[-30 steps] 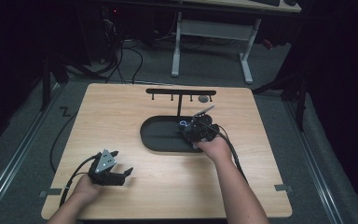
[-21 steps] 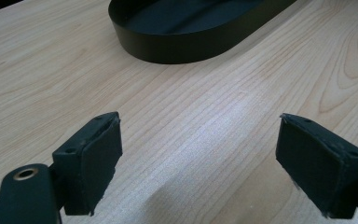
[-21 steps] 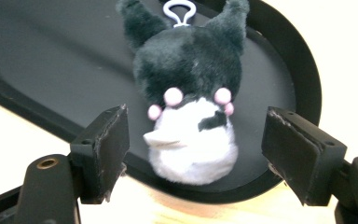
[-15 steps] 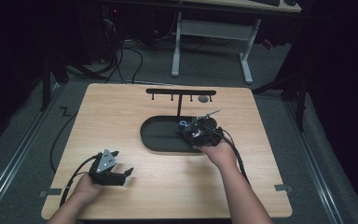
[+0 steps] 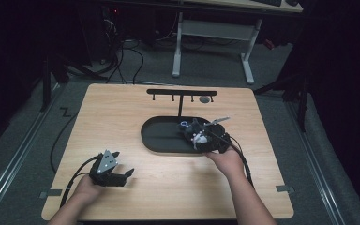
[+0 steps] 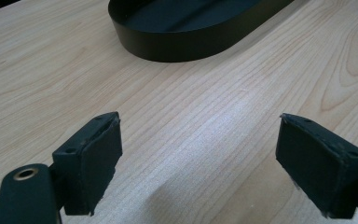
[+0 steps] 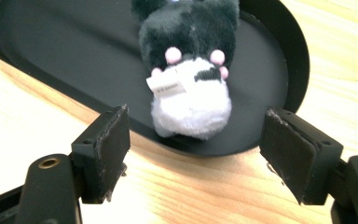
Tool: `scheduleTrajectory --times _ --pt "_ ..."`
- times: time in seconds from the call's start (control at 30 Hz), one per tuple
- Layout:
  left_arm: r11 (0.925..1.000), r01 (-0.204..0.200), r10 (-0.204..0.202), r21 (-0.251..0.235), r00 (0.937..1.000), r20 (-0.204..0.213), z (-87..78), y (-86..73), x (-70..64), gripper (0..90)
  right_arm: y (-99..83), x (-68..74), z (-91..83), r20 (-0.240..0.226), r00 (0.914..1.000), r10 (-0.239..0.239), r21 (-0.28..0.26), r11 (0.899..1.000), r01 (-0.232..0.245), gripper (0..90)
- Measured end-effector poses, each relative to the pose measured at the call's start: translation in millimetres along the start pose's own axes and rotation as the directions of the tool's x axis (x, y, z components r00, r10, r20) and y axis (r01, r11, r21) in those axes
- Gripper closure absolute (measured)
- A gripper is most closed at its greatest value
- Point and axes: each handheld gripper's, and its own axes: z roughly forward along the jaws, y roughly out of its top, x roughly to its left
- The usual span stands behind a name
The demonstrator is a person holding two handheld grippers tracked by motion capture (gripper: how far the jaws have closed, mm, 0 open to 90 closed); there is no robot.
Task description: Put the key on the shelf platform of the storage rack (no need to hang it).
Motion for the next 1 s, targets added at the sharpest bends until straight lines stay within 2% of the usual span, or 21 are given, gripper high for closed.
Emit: scheduleTrajectory --times 0.17,0.27,0.37,0.47,0.53,0.77,1.0 --pt "1.0 0.001 -0.001 0.0 1.0 -0.002 0.1 0.0 0.0 15.3 -12.6 -2.9 -3.0 -0.013 0.9999 -0.008 -0.021 1.0 0.008 24.9" --pt "1.0 -0.001 0.001 0.002 1.0 -0.003 0.0 0.0 0.0 15.3 -20.9 -6.1 -4.7 -0.025 0.9996 0.013 -0.037 0.999 -0.014 24.8" --pt "1.0 -0.003 0.003 0.001 1.0 -0.005 0.0 0.0 -0.3 15.3 -30.1 -7.7 -6.3 -0.019 0.9998 0.004 -0.054 0.999 -0.005 23.7" --pt "1.0 -0.001 0.001 0.003 1.0 -0.003 0.0 0.0 0.0 15.3 -41.2 -8.2 -7.3 0.007 1.0 -0.001 -0.075 0.997 0.002 20.3" --pt "1.0 -0.002 0.002 0.003 1.0 -0.004 0.0 0.0 -0.1 15.3 -49.7 -9.6 -8.7 0.0 1.0 0.003 -0.089 0.996 -0.003 20.0" --pt "1.0 -0.004 0.004 0.005 1.0 -0.005 0.3 0.1 -0.3 15.3 -79.8 -9.4 -13.5 -0.022 0.9996 0.018 -0.148 0.989 -0.021 18.3" --pt "1.0 -0.004 0.004 0.005 1.0 -0.007 0.6 0.2 -0.4 15.3 -107.4 -0.7 -16.3 -0.024 0.9995 0.022 -0.219 0.975 -0.027 15.5"
